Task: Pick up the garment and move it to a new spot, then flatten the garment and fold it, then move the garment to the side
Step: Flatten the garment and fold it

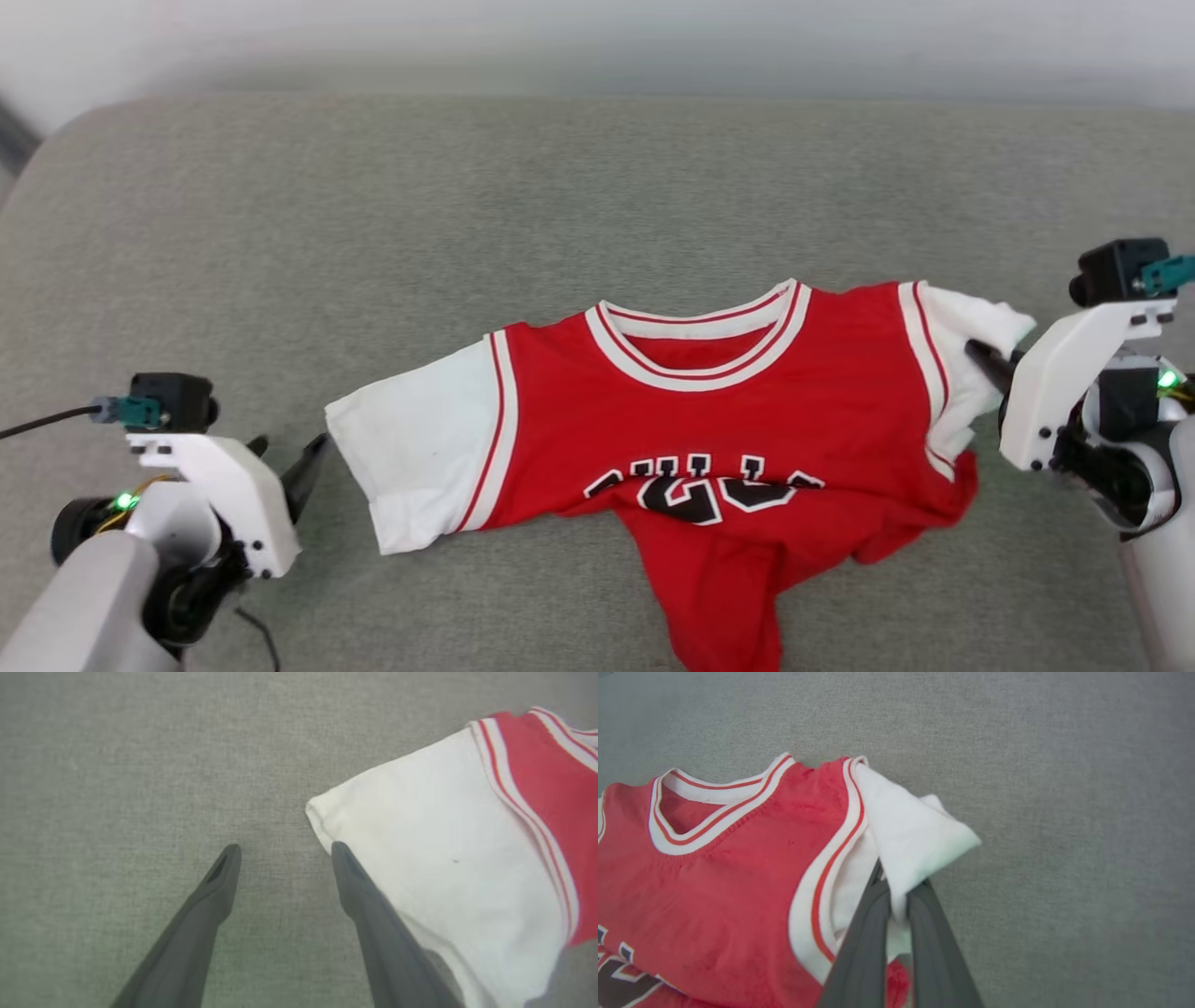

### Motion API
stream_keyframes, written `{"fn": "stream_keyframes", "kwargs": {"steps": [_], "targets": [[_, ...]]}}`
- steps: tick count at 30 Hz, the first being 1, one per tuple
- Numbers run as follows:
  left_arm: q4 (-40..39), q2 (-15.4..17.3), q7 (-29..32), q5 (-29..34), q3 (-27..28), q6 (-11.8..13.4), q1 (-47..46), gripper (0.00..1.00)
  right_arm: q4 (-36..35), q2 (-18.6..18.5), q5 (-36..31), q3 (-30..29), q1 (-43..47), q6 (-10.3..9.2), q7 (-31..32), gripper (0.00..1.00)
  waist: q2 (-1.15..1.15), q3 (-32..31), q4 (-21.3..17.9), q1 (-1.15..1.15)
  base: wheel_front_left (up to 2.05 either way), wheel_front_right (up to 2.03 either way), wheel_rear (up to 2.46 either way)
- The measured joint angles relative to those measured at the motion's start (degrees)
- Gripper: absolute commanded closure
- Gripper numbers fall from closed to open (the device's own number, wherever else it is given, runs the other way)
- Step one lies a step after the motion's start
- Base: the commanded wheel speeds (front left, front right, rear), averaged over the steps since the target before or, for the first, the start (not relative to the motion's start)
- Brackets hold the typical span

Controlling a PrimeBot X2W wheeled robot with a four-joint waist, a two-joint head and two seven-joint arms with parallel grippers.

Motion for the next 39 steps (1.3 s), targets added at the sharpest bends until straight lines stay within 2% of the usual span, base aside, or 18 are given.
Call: {"fn": "stream_keyframes", "kwargs": {"steps": [1,10,13,14,15,16,17,18,24,29,39], "targets": [[2.6,1.63,4.99,-3.12,-0.09,-1.35,-0.21,0.0,-1.21,0.84,0.46,0.15,1.84,-0.01,-0.26,1.0,0.0,-0.19,-2.27,0.0,0.0,0.0,0.0],[6.08,3.39,9.38,-6.7,-1.8,-2.98,-5.02,0.0,-3.54,2.5,0.54,0.05,3.75,-0.01,-0.46,1.0,0.0,2.12,-6.88,0.0,0.0,0.0,0.0],[6.46,4.46,11.51,-7.03,-3.72,-3.14,-6.87,0.0,-3.69,2.85,0.54,0.04,3.74,0.0,-0.49,1.0,0.0,3.16,-7.82,0.0,0.0,0.0,0.0],[5.9,5.78,14.02,-7.55,-6.64,-3.03,-8.66,0.0,-3.64,3.14,0.64,0.03,3.72,0.0,-0.66,1.0,0.0,3.87,-8.38,0.0,0.0,0.0,0.0],[5.63,5.95,14.6,-7.95,-7.47,-2.92,-9.07,0.13,-3.64,3.19,0.75,0.01,3.72,0.0,-0.67,1.0,0.0,4.02,-8.44,-0.01,0.0,0.0,0.0],[5.38,6.1,15.0,-8.38,-8.24,-2.89,-9.54,0.51,-3.63,3.21,0.99,-0.04,3.72,0.0,-0.74,1.0,0.0,4.15,-8.42,-0.01,0.0,0.0,0.0],[5.2,6.22,15.38,-8.82,-8.92,-2.85,-9.94,0.64,-3.6,3.23,1.03,-0.08,3.72,0.0,-0.9,1.0,0.0,4.23,-8.35,-0.01,0.0,0.0,0.0],[5.17,6.2,15.57,-9.02,-9.61,-2.79,-10.29,1.0,-3.57,3.23,1.03,-0.11,3.72,0.0,-0.91,1.0,0.0,4.28,-8.24,-0.01,0.0,0.0,0.0],[5.84,4.42,13.76,-8.21,-13.11,-2.99,-11.76,1.0,-2.8,3.12,0.92,0.01,3.6,0.0,-1.0,1.0,0.0,3.47,-7.4,0.0,0.0,0.0,0.0],[7.51,2.91,8.72,-4.72,-14.49,-2.83,-12.71,1.0,-2.21,2.25,0.49,0.56,3.54,0.0,-1.66,1.0,0.0,1.54,-6.27,0.0,0.0,0.0,0.0],[9.81,0.46,-1.27,0.69,-12.8,2.23,-20.96,1.0,2.29,-0.6,-1.14,3.14,-0.64,0.0,-3.71,1.0,0.0,-4.54,-4.32,0.0,0.0,0.0,0.0]]}}
